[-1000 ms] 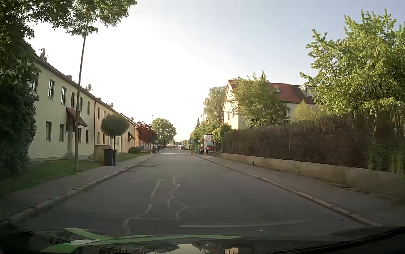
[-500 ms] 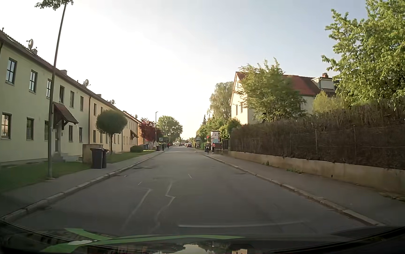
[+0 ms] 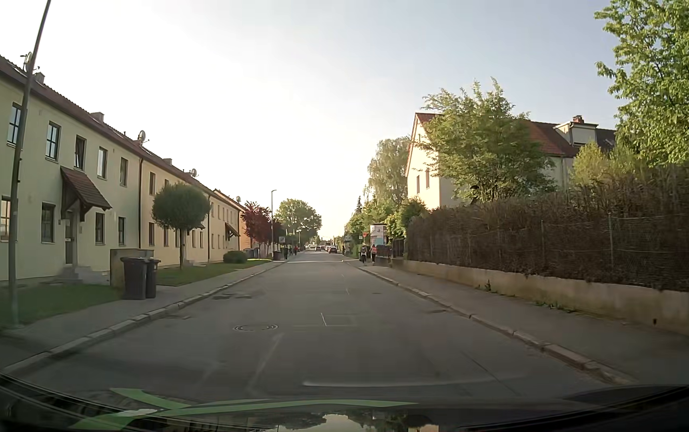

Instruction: Follow the waypoints while adhering to traffic rules and regulations

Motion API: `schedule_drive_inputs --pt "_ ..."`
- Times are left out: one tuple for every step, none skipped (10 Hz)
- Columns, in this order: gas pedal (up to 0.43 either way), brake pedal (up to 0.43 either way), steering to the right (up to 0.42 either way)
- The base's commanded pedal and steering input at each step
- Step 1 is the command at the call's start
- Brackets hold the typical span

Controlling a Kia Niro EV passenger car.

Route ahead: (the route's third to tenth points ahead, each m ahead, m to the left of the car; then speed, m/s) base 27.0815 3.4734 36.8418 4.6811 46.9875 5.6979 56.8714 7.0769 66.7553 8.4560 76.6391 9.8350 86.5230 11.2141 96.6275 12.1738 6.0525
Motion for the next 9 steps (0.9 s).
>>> schedule_drive_inputs --pt "0.098 0.000 -0.048" --pt "0.098 0.000 -0.047" --pt "0.110 0.000 -0.047" --pt "0.110 0.000 -0.047" --pt "0.110 0.000 -0.044" --pt "0.110 0.000 -0.036" --pt "0.110 0.000 -0.029" --pt "0.110 0.000 -0.023" --pt "0.118 0.000 -0.020"
